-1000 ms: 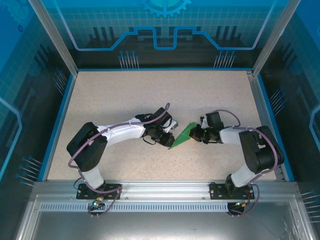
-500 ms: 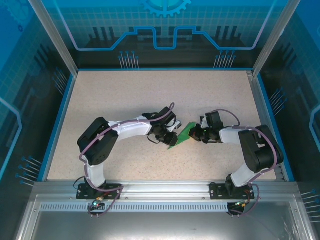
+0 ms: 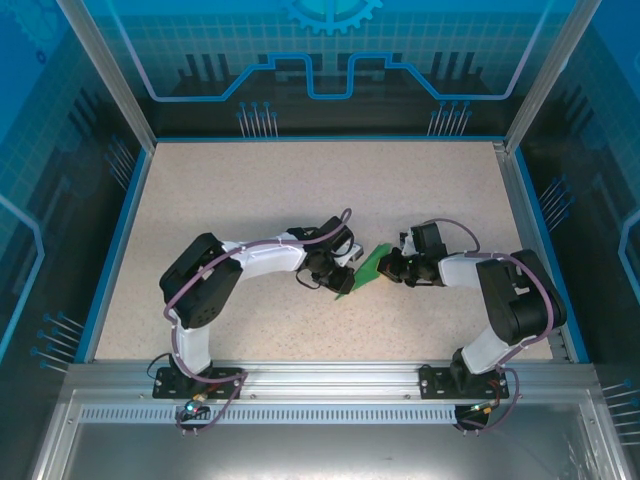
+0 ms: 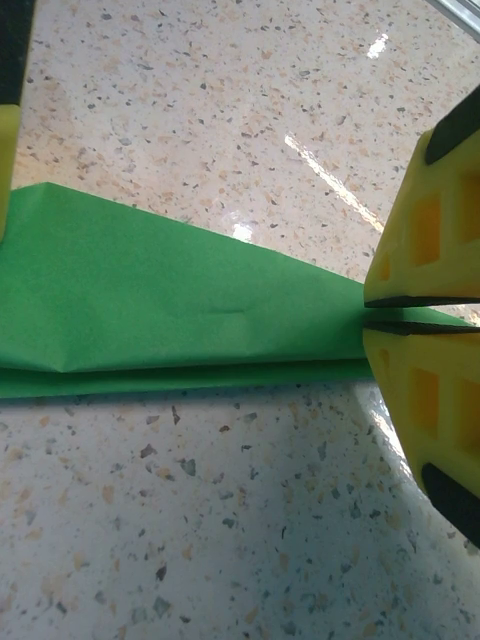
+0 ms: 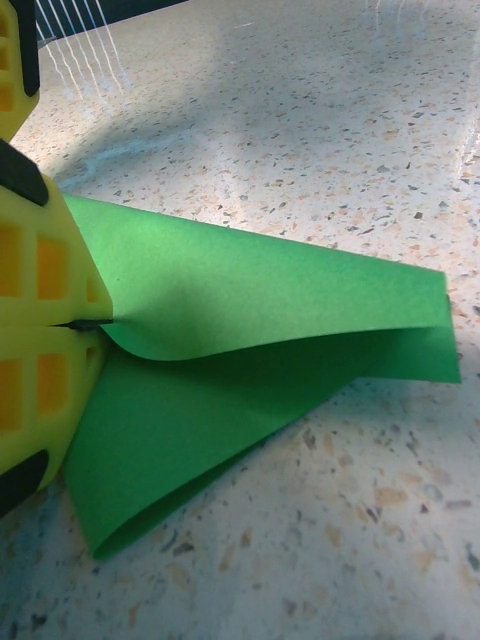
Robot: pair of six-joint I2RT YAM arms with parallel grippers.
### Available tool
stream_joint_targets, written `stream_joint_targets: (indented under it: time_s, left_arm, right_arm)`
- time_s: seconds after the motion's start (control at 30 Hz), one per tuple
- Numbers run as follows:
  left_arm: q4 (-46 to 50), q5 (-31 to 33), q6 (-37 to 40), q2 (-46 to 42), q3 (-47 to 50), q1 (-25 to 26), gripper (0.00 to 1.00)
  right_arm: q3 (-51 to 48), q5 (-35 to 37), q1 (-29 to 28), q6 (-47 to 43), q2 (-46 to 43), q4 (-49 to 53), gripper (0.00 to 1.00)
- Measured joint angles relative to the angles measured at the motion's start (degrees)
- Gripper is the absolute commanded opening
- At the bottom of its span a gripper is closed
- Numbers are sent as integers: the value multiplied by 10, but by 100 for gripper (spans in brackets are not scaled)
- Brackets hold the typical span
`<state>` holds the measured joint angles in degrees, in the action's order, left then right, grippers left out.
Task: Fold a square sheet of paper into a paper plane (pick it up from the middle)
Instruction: Fold the wing for the fifth time at the center of the table.
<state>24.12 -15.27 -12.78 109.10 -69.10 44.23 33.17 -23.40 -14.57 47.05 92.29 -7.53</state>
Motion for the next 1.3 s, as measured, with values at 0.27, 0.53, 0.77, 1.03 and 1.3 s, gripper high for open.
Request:
stream_joint_targets:
  time_s: [0.27,0.53,0.77,1.03,1.3]
  left_arm:
    - [0,19,11,10,-2,9,16]
    - [0,47,11,10,-2,9,16]
    - [0,57,11,10,-2,9,16]
    - [-11,74,7,16,-2,9,16]
    - [-25,82,7,20,-1,9,16]
  right_arm:
    - [0,-2,0,0,4,-7,0]
    - [0,-7,0,0,7,-13,4]
    - [0,-11,0,5,7,-15,14]
    - [-2,-11,-1,10,-2,-15,20]
    - [-10,-7,-5,16,-21,-8,26]
